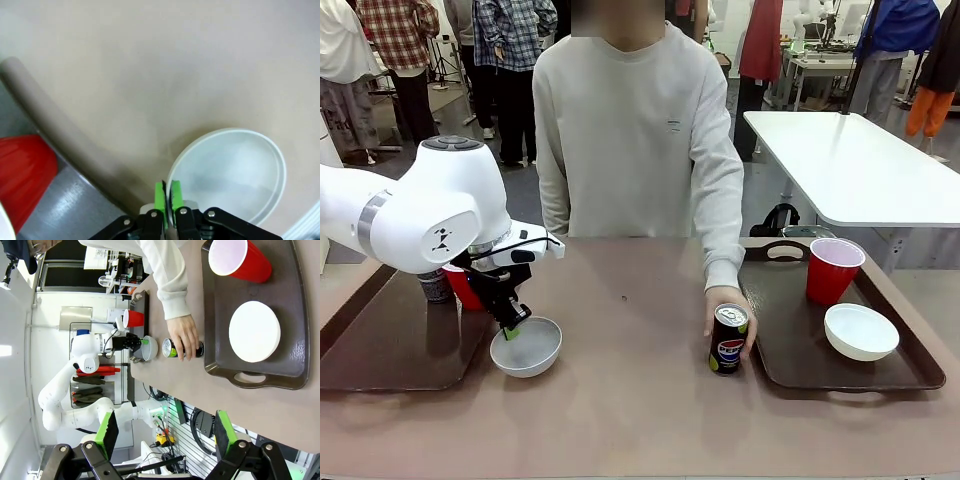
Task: Prepare tableware on both trays.
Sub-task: Pick up a Picnic Bowl from the table and place it on a Handle tray.
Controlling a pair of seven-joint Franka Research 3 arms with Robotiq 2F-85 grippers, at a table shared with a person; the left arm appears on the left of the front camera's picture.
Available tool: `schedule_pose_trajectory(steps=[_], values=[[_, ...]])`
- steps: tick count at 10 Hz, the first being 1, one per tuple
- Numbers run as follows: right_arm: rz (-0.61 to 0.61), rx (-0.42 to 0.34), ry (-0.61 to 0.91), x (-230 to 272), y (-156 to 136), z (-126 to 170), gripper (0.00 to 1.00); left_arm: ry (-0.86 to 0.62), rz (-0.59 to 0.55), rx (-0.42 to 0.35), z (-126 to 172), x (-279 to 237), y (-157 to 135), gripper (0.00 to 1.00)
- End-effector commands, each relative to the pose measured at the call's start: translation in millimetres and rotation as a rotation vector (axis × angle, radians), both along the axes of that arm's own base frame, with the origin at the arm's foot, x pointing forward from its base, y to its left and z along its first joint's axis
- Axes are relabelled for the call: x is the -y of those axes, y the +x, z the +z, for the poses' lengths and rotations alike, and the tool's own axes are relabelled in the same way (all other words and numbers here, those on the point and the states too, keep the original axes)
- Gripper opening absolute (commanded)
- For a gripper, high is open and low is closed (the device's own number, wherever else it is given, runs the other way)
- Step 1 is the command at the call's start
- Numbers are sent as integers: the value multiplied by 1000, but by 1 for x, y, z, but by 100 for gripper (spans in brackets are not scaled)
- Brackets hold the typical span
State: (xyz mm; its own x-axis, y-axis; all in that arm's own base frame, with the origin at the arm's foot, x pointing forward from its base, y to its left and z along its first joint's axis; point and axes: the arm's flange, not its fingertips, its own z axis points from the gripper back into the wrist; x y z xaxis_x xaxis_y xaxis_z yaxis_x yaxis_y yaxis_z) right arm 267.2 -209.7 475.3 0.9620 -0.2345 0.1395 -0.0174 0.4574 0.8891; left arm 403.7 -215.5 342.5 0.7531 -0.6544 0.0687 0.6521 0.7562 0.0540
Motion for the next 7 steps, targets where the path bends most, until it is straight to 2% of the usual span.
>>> schedule_pose_trajectory(steps=[1, 3, 5, 7], values=[[15, 2, -7, 1, -3, 0, 100, 25, 39, -16, 7, 0, -3, 0], [15, 2, -7, 1, -3, 0, 100, 13, 65, -39, 17, -4, -8, 0], [15, 2, -7, 1, -3, 0, 100, 6, 187, -32, 46, -12, -26, 0], [15, 2, -7, 1, -3, 0, 100, -85, 306, -13, 77, -49, -39, 0]])
